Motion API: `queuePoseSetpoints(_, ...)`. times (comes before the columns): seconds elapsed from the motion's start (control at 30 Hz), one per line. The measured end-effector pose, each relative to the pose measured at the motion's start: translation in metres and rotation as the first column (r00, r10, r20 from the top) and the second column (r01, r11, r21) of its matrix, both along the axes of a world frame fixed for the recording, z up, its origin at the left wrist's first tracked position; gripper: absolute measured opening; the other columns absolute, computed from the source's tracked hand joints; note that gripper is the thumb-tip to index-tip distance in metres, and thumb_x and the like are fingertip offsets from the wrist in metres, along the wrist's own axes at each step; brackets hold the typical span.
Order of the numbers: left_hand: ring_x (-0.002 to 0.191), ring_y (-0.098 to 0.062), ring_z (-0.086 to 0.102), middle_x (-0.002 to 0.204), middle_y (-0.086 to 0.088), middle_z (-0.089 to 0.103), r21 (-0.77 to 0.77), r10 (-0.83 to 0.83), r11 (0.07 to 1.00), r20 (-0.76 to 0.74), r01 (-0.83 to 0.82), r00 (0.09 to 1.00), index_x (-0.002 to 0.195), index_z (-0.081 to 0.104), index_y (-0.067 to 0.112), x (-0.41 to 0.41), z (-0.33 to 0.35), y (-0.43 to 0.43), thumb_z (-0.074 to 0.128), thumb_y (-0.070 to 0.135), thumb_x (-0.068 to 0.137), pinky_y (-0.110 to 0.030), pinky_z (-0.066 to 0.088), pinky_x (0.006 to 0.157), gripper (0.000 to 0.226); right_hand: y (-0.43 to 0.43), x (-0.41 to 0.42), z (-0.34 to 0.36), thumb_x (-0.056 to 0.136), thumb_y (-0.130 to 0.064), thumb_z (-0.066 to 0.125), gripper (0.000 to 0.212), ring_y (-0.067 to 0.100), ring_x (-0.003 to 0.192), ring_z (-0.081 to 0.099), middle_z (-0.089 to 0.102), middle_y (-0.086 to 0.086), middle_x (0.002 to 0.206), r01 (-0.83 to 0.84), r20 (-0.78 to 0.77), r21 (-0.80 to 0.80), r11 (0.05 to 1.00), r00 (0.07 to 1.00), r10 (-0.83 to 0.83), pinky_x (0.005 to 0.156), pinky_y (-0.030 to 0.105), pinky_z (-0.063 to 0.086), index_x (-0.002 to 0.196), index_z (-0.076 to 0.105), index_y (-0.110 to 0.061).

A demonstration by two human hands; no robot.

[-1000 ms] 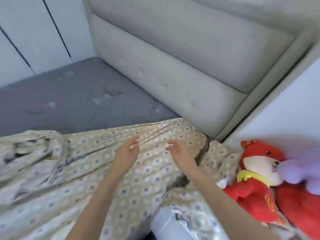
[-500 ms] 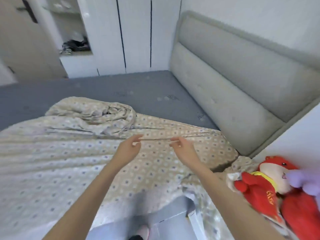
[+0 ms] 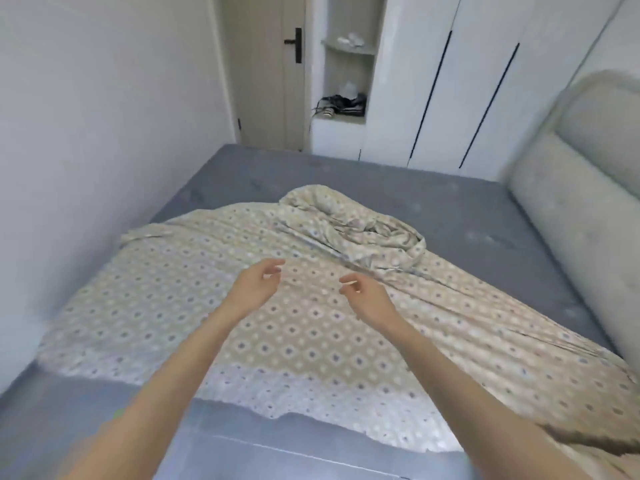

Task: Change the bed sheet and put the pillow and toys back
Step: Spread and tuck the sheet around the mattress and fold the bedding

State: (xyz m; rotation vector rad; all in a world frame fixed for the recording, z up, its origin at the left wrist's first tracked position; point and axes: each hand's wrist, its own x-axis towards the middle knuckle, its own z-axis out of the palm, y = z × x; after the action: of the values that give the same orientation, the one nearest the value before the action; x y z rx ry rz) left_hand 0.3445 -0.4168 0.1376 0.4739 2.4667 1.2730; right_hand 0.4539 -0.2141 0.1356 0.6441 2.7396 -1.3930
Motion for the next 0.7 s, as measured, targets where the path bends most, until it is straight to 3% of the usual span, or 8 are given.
queuePoseSetpoints(0.2, 0.11, -0.015, 0.057, 0.125, 0.007, 0.056, -0.001, 0.126, 0.992, 0.028, -0.126, 0.992, 0.128, 0.054, 0.034, -0.079, -0.005, -0.162, 0.044, 0.026, 0.098, -0.024, 0.045, 0.079, 0.032, -0.14, -0.106, -0.012, 0.097, -0.029, 0.043, 0.029, 0.01, 0.079, 0.058, 0.059, -0.001, 0.114, -0.114, 0.066, 0.028, 0.993, 0.991, 0.112, 0.068, 0.03, 0.049, 0.124, 0.054, -0.023)
queuePoseSetpoints(0.33, 0.101, -0.011, 0.057, 0.115, 0.01, 0.057, -0.01, 0.194, 0.981, 0.041, -0.194, 0.98, 0.112, 0.054, 0.044, -0.127, -0.002, -0.271, 0.043, 0.025, 0.098, -0.017, 0.043, 0.067, 0.026, -0.236, -0.176, -0.01, 0.096, -0.027, 0.044, 0.03, 0.005, 0.076, 0.057, 0.058, -0.006, 0.099, -0.173, 0.072, 0.01, 0.985, 0.982, 0.172, 0.063, 0.026, 0.049, 0.123, 0.055, -0.022)
queuePoseSetpoints(0.53, 0.105, -0.016, 0.058, 0.116, 0.002, 0.06, -0.016, 0.339, 0.941, 0.053, -0.338, 0.939, 0.119, 0.058, 0.029, -0.193, -0.009, -0.396, 0.044, 0.018, 0.097, -0.027, 0.048, 0.08, 0.028, -0.351, -0.274, -0.009, 0.096, -0.026, 0.044, 0.031, 0.013, 0.087, 0.06, 0.06, 0.001, 0.112, -0.304, 0.084, 0.005, 0.953, 0.949, 0.302, 0.065, 0.026, 0.047, 0.124, 0.055, -0.021)
queuePoseSetpoints(0.63, 0.1, -0.014, 0.058, 0.112, 0.003, 0.059, -0.036, 0.38, 0.925, 0.079, -0.378, 0.922, 0.123, 0.056, 0.027, -0.231, -0.017, -0.444, 0.042, 0.019, 0.099, -0.009, 0.042, 0.063, 0.029, -0.4, -0.327, -0.02, 0.096, -0.025, 0.044, 0.031, 0.016, 0.091, 0.059, 0.061, 0.002, 0.116, -0.362, 0.084, 0.02, 0.932, 0.93, 0.359, 0.071, 0.027, 0.046, 0.124, 0.056, -0.02)
queuePoseSetpoints(0.7, 0.098, -0.012, 0.058, 0.114, 0.005, 0.058, -0.046, 0.391, 0.92, 0.075, -0.389, 0.917, 0.125, 0.055, 0.024, -0.259, -0.023, -0.47, 0.042, 0.018, 0.099, -0.005, 0.04, 0.058, 0.03, -0.427, -0.362, -0.028, 0.095, -0.024, 0.044, 0.031, 0.014, 0.087, 0.058, 0.061, 0.002, 0.115, -0.389, 0.095, 0.015, 0.921, 0.917, 0.386, 0.069, 0.027, 0.046, 0.124, 0.056, -0.02)
